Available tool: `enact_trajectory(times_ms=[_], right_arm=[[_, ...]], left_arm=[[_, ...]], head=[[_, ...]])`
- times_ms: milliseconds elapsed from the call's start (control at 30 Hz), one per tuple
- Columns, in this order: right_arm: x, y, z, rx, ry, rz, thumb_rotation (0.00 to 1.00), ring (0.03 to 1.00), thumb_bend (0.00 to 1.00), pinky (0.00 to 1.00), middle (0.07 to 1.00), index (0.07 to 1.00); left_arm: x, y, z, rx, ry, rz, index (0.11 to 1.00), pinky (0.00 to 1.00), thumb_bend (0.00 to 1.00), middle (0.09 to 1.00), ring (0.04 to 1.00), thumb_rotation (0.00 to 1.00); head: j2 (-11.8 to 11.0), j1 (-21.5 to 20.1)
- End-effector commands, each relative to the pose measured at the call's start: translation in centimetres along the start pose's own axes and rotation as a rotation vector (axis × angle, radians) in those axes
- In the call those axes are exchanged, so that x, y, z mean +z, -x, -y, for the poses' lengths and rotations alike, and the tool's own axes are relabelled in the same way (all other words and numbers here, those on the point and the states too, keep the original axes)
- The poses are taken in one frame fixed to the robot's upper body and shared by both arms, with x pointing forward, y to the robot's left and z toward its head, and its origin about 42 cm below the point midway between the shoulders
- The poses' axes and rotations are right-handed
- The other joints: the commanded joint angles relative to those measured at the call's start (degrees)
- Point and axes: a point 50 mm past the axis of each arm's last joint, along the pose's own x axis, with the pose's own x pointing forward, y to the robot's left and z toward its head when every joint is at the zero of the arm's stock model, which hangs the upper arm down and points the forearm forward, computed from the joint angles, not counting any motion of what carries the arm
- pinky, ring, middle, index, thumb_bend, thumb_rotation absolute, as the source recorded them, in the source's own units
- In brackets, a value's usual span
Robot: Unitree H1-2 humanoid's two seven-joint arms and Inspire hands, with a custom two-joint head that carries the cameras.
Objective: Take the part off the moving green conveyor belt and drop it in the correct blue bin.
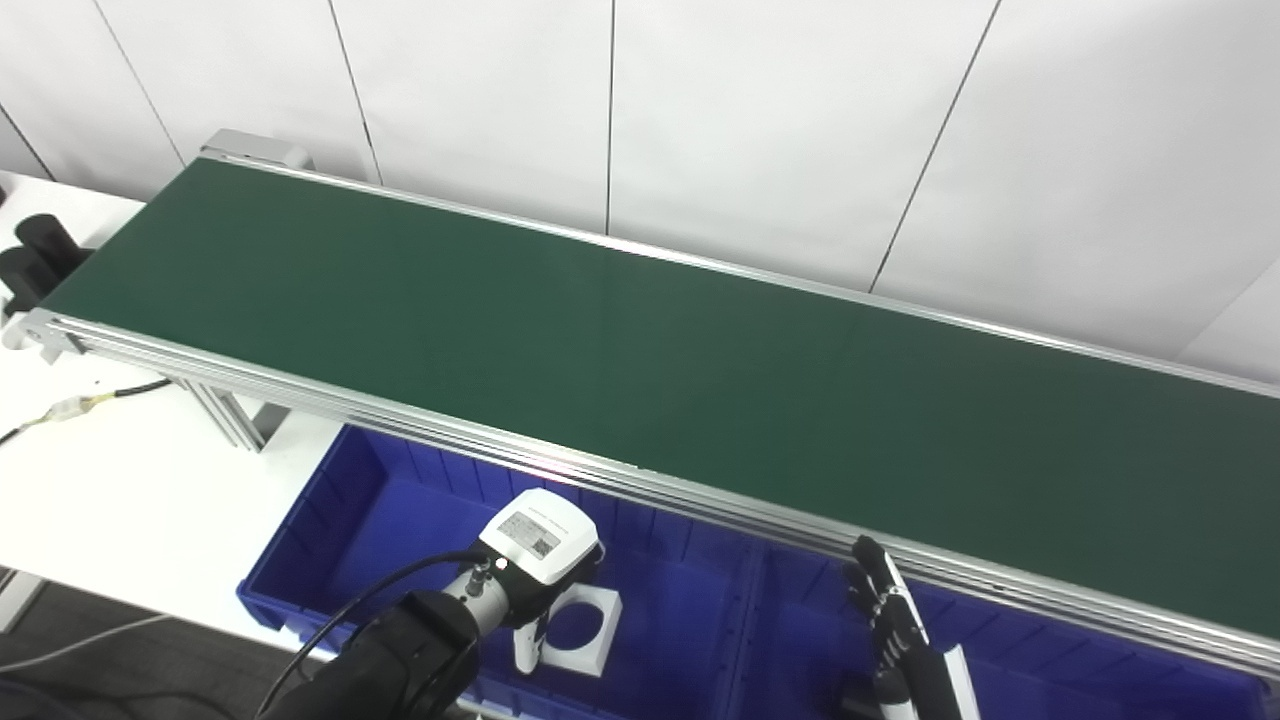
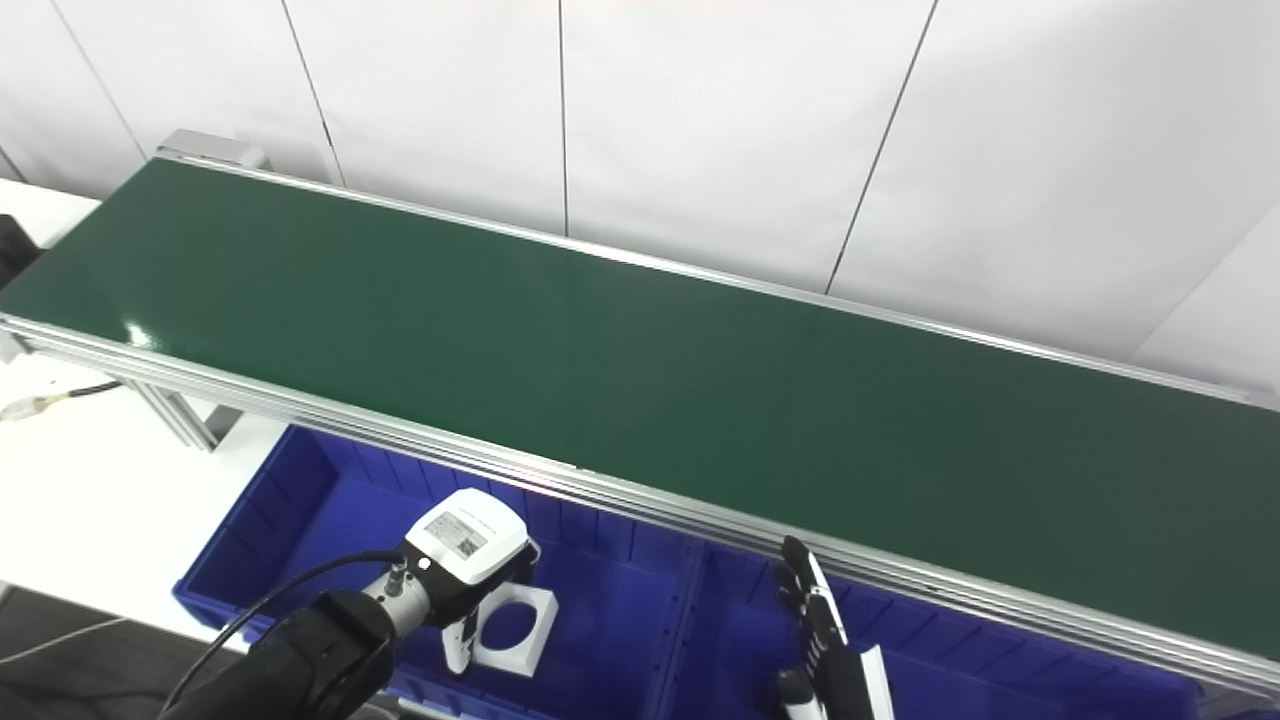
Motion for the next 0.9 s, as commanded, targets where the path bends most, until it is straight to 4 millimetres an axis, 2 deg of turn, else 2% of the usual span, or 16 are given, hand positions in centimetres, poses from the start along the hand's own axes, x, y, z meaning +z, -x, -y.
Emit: enact_trajectory(times_ms=[0,267,333,367,400,467,500,600,733,867], right_arm=[[1.14,-0.44,-0.15,0.006,-0.002,0.082,0.98,0.934,0.80,0.92,0.961,0.959],[0.97,-0.48,-0.14,0.005,0.000,0.077,0.98,0.934,0.80,0.92,0.963,0.959],[1.01,-0.50,-0.17,0.005,0.000,0.078,0.98,0.934,0.80,0.92,0.963,0.959],[1.03,-0.52,-0.18,0.005,0.001,0.079,0.98,0.933,0.80,0.91,0.962,0.959],[1.05,-0.53,-0.19,0.004,0.002,0.080,0.98,0.931,0.80,0.91,0.961,0.959],[1.06,-0.49,-0.19,0.006,0.004,0.079,0.98,0.931,0.80,0.91,0.961,0.959],[1.06,-0.44,-0.20,0.005,0.004,0.079,0.98,0.932,0.81,0.92,0.961,0.959],[1.00,-0.39,-0.19,0.005,0.004,0.076,0.98,0.931,0.81,0.91,0.960,0.958],[0.98,-0.38,-0.19,0.009,0.000,0.076,0.98,0.934,0.81,0.92,0.964,0.961],[1.03,-0.43,-0.20,0.009,0.003,0.077,0.98,0.932,0.81,0.92,0.962,0.961]], left_arm=[[-0.75,-0.12,-1.34,0.066,-0.021,-0.024,0.500,0.38,0.53,0.483,0.453,0.00],[-0.70,-0.28,-1.75,0.075,-0.020,-0.036,0.511,0.37,0.52,0.470,0.458,0.00],[-0.69,-0.32,-1.79,0.074,-0.035,-0.036,0.499,0.38,0.52,0.551,0.482,0.05],[-0.70,-0.33,-1.82,0.073,-0.040,-0.039,0.573,0.42,0.80,0.596,0.525,0.16],[-0.70,-0.31,-1.84,0.073,-0.041,-0.040,0.604,0.45,0.89,0.619,0.549,0.22],[-0.73,-0.24,-1.78,0.069,-0.044,-0.051,0.654,0.51,0.98,0.674,0.606,0.30],[-0.74,-0.19,-1.76,0.065,-0.048,-0.057,0.687,0.56,0.99,0.716,0.646,0.35],[-0.77,-0.17,-1.67,0.051,-0.072,-0.067,0.725,0.59,1.00,0.757,0.691,0.40],[-0.67,-0.07,-1.91,0.037,-0.086,-0.076,0.765,0.65,1.00,0.790,0.732,0.49],[-0.65,-0.09,-1.93,0.023,-0.090,-0.083,0.778,0.68,1.00,0.805,0.750,0.52]], head=[[-0.1,-0.2],[-0.4,-0.2],[-0.4,-0.2],[-0.4,-0.2],[-0.3,-0.3],[-0.4,-0.3],[-0.4,-0.4],[-0.3,-0.4],[-0.3,-0.5],[-0.4,-0.5]])
